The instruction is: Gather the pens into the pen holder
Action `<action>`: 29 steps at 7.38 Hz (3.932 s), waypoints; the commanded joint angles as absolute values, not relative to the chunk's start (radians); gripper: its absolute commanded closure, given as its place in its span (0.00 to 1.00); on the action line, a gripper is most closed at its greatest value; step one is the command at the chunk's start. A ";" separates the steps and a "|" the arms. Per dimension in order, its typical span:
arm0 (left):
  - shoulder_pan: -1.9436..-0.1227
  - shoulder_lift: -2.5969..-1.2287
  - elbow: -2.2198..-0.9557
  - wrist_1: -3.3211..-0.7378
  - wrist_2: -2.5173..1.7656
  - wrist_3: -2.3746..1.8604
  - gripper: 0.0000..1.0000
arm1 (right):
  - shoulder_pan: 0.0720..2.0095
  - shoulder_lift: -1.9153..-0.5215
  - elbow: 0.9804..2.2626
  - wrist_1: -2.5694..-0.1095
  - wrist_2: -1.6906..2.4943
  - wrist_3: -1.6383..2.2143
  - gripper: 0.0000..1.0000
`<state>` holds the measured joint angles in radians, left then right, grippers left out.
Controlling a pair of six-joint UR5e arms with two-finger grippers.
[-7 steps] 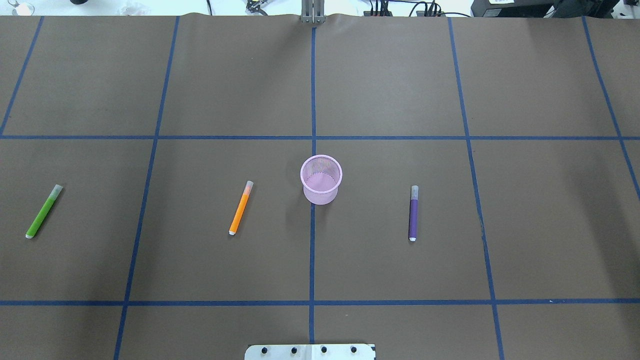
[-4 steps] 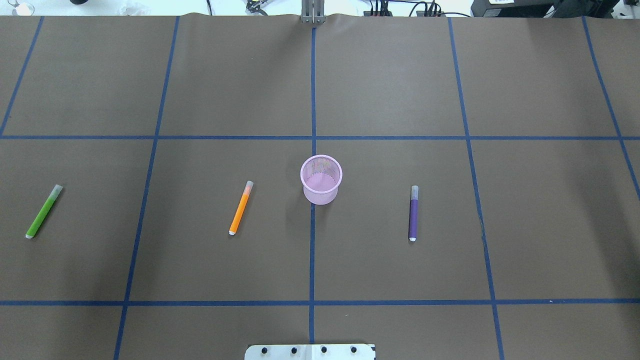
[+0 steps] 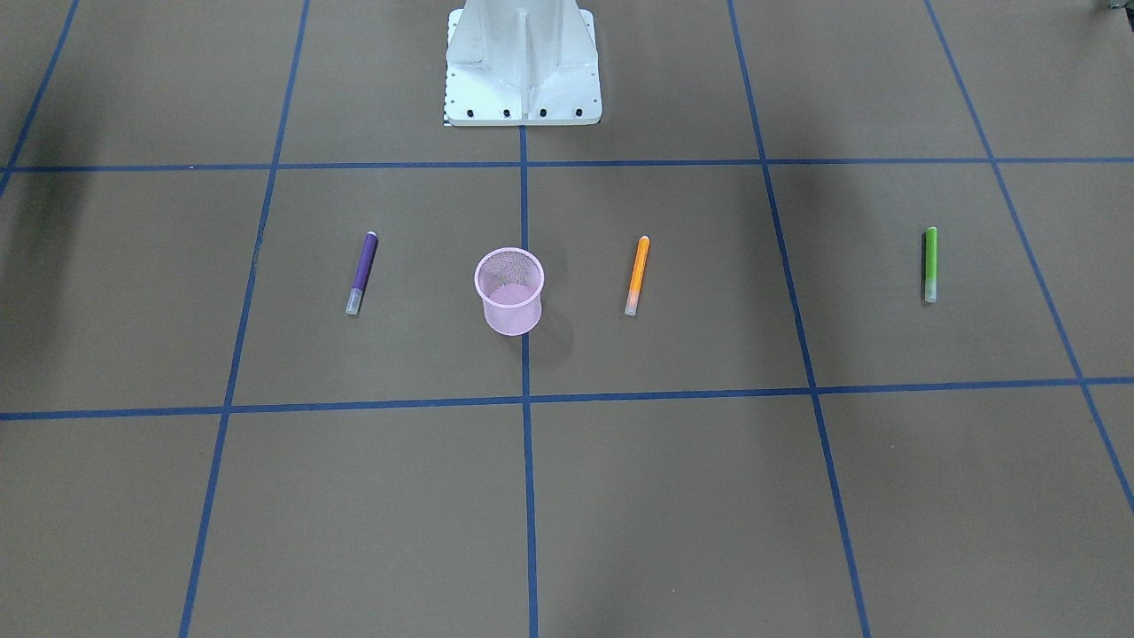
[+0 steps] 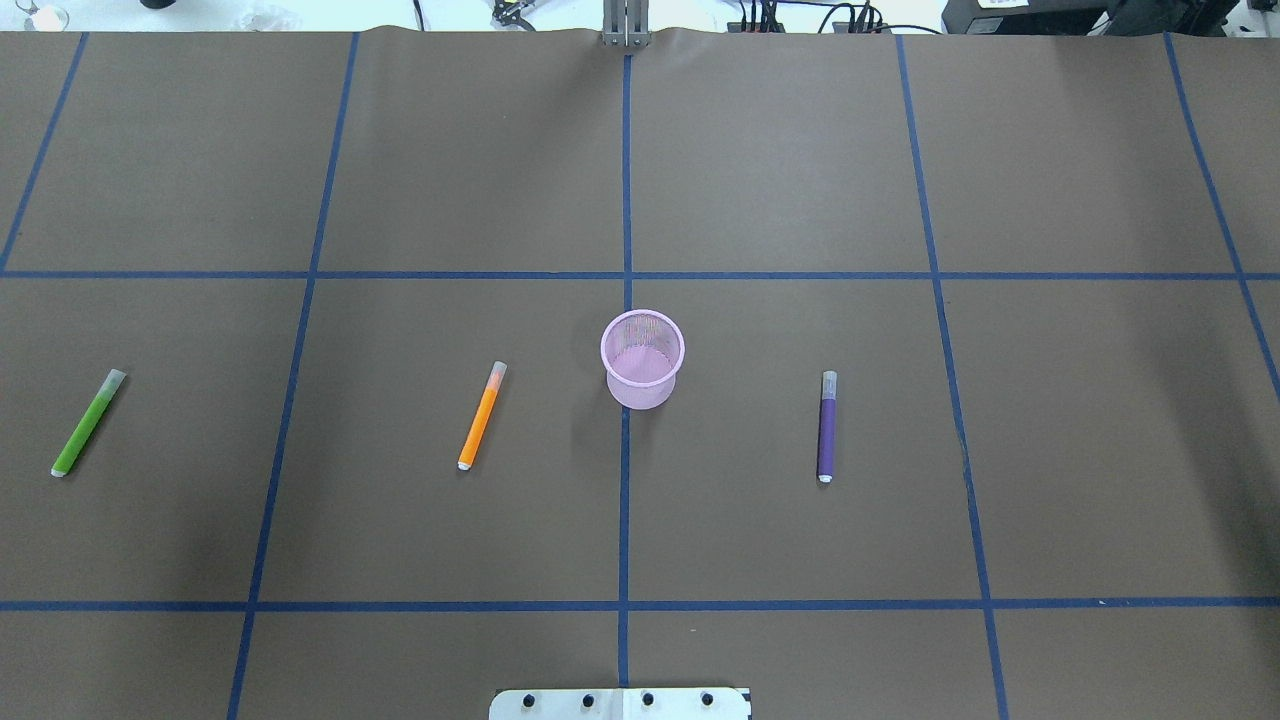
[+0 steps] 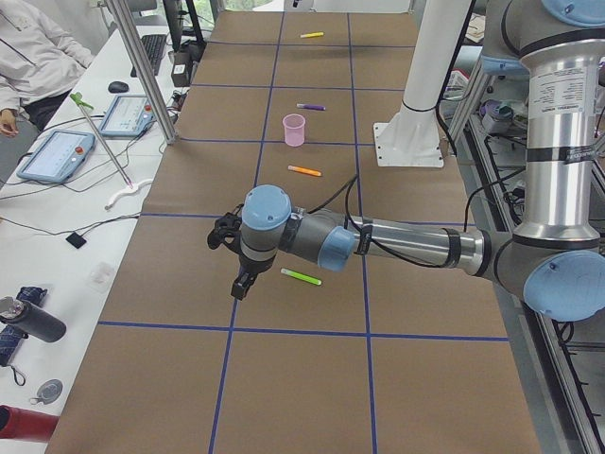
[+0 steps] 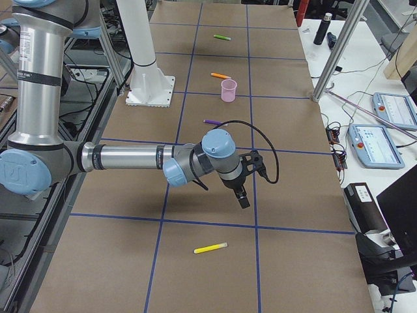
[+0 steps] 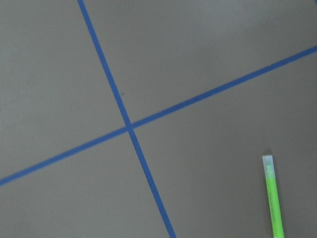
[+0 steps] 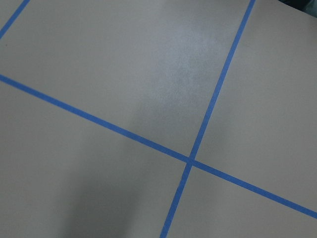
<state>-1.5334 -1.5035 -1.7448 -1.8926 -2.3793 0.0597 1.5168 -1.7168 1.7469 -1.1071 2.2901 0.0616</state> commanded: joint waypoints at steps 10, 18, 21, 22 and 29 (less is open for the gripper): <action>-0.884 -1.433 -1.635 -2.399 -2.006 -0.652 0.36 | 1.385 -1.709 1.750 -1.026 2.279 0.298 0.01; -0.884 -1.460 -1.577 -2.401 -2.020 -0.581 0.58 | 1.385 -1.712 1.747 -1.025 2.279 0.296 0.01; -0.884 -1.462 -1.580 -2.401 -2.020 -0.583 0.83 | 1.385 -1.715 1.747 -1.025 2.278 0.293 0.01; -0.885 -1.462 -1.582 -2.402 -2.020 -0.583 1.00 | 1.385 -1.715 1.747 -1.025 2.278 0.293 0.01; -0.907 -1.737 -1.756 -2.411 -2.048 -0.670 1.00 | 1.382 -1.704 1.747 -0.949 2.284 0.301 0.01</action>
